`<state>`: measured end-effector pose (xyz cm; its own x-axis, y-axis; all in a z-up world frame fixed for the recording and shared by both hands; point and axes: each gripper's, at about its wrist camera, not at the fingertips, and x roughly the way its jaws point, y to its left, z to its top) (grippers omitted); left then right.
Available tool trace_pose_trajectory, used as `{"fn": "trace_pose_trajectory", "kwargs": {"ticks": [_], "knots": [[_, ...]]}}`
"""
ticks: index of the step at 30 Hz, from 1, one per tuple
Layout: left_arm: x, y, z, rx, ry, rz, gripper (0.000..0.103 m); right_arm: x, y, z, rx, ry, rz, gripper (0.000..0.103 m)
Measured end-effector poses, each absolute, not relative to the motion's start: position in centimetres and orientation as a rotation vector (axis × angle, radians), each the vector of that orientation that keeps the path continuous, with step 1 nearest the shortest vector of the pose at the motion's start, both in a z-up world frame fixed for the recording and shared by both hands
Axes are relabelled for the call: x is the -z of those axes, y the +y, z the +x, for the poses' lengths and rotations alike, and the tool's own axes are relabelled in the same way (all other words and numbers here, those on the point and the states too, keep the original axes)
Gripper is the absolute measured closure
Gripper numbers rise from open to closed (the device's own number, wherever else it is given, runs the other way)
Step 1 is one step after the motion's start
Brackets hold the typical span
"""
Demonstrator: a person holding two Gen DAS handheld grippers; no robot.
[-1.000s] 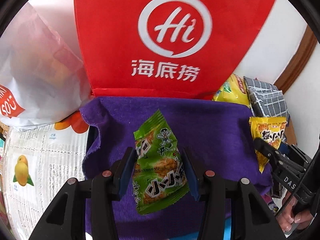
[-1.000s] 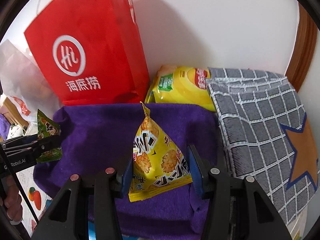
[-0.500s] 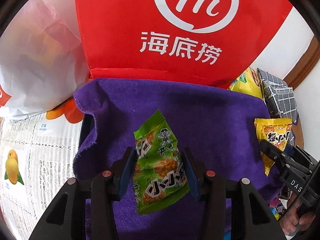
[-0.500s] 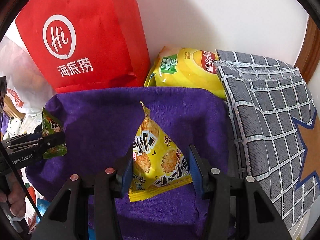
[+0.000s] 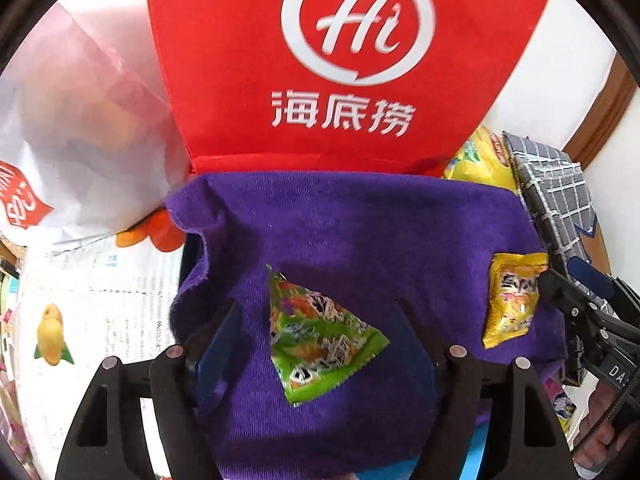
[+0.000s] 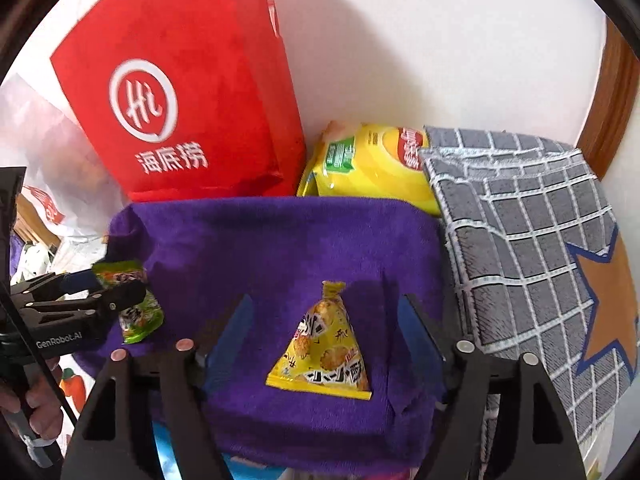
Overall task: Organize snacks
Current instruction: 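Open both grippers to drop the packets onto the purple towel, then grasp the pink Lotso candy stick with the left gripper while the right grasps the pink chips bag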
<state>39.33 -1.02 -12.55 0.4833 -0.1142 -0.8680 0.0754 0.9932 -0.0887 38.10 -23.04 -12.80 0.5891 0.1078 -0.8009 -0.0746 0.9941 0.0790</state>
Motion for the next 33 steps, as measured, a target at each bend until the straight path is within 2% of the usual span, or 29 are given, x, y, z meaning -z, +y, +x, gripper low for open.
{"fn": "trace_pose_trajectory", "kwargs": {"ticks": [3, 9, 18, 33], "knots": [[11.1, -1.0, 37.9, 0.101, 1.036, -0.023, 0.028, 11.3, -22.8, 36.7, -0.070, 0.909, -0.009, 0.023], [8.2, 0.2, 34.0, 0.093, 0.974, -0.032, 0.028, 8.6, -22.5, 32.7, 0.001, 0.848, -0.079, 0.022], [5.6, 1.4, 27.2, 0.101, 0.928, -0.022, 0.028, 4.9, -23.3, 25.7, 0.008, 0.774, -0.039, 0.022], [5.1, 3.0, 18.8, 0.091, 0.930, -0.056, 0.028, 4.9, -25.0, 17.0, 0.013, 0.777, 0.042, 0.022]]}}
